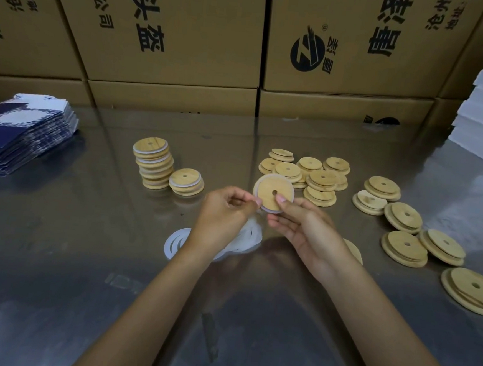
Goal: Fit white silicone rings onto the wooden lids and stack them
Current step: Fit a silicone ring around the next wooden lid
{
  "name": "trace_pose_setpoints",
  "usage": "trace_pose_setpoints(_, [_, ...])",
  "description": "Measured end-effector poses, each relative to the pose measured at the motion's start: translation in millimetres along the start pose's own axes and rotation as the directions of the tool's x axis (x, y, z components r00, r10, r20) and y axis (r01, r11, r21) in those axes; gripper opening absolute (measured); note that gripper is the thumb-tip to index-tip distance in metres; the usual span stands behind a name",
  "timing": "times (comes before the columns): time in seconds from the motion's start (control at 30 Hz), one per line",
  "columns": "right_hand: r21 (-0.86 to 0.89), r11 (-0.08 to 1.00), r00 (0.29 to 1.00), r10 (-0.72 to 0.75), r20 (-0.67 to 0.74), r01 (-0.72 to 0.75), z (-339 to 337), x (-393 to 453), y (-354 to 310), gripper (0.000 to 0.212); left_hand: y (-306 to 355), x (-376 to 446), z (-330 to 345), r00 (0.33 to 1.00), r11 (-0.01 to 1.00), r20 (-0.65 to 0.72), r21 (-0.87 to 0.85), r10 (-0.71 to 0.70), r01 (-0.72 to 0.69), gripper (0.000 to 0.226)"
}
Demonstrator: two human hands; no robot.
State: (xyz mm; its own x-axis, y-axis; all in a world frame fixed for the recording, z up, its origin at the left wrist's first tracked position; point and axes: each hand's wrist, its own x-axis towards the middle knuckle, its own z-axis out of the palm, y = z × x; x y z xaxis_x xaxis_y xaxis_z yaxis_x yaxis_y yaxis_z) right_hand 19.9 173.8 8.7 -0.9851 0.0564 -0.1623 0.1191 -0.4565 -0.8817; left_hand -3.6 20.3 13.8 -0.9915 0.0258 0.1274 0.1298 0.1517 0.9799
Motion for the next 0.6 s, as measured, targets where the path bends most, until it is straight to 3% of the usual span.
trace_pose_setpoints(0.17, [-0.102,0.994,1.000,0.031,-0.003,-0.031,2.3,-1.7,1.7,0.031,-6.7,0.2,3.5,0.989,0.967,0.037,0.207,0.144,-0.148,0.056])
trace_pose_setpoints(0.27, [-0.167,0.986,0.999,0.019,-0.031,-0.024,3.9,-2.6,1.9,0.034,-11.6,0.6,5.5,0.966,0.914,-0.015,0.329,0.259,-0.239,0.059])
trace_pose_setpoints(0.43, [-0.257,0.966,1.000,0.005,-0.020,-0.010,7.3,-5.1,0.2,0.027,-17.4,4.5,1.3,0.957,0.876,-0.035,0.414,0.288,-0.249,0.069])
trace_pose_setpoints(0.6, [-0.334,0.943,1.000,0.004,-0.018,-0.010,12.0,-7.3,1.0,0.021,-17.2,10.2,-9.0,0.927,0.835,-0.125,0.489,0.352,-0.251,0.060])
